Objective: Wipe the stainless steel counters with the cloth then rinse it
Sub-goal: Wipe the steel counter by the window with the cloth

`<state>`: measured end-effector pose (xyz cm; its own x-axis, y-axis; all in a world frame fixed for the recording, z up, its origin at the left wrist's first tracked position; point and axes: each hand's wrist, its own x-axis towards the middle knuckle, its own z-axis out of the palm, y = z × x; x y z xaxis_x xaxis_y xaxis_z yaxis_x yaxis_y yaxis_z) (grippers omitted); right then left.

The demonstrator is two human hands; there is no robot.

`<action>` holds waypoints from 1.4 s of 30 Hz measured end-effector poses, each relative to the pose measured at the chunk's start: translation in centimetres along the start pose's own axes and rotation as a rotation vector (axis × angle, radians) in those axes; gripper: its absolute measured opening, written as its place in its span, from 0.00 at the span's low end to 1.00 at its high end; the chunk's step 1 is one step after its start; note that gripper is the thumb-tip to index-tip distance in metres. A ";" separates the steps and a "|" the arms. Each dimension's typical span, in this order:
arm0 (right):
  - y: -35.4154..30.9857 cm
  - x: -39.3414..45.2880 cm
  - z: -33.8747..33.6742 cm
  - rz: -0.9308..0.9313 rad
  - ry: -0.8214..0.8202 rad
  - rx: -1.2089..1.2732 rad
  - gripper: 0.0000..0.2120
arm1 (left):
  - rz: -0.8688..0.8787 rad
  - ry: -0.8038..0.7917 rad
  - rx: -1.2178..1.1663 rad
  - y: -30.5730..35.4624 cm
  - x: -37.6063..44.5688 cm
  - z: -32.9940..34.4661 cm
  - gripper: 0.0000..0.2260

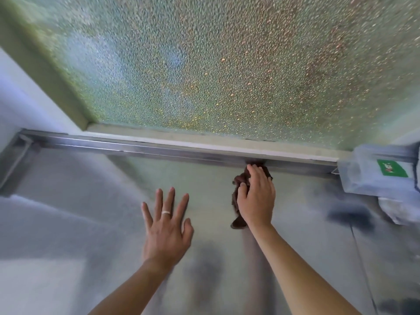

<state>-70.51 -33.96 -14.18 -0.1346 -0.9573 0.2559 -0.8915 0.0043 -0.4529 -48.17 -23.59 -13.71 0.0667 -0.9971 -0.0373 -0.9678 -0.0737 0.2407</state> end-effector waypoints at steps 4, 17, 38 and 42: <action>-3.5 0.1 1.8 -0.117 -0.017 0.088 0.23 | 0.010 -0.011 -0.020 1.4 0.2 0.0 0.28; -14.6 3.2 4.4 -0.113 -0.483 0.458 0.20 | -0.085 0.139 -0.356 -0.3 -0.3 -0.4 0.18; -7.1 -20.1 -13.7 0.381 -1.095 0.273 0.16 | 0.179 -0.119 -0.090 1.3 -11.3 -4.0 0.10; -3.7 -22.6 -18.8 0.567 -0.976 0.304 0.19 | 0.321 -0.160 -0.054 4.5 -13.0 -7.3 0.09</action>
<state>-72.31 -6.91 -2.27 0.0273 -0.6565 -0.7538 -0.6521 0.5599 -0.5112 -51.65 -11.10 -5.07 -0.2816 -0.9541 -0.1015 -0.9186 0.2376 0.3159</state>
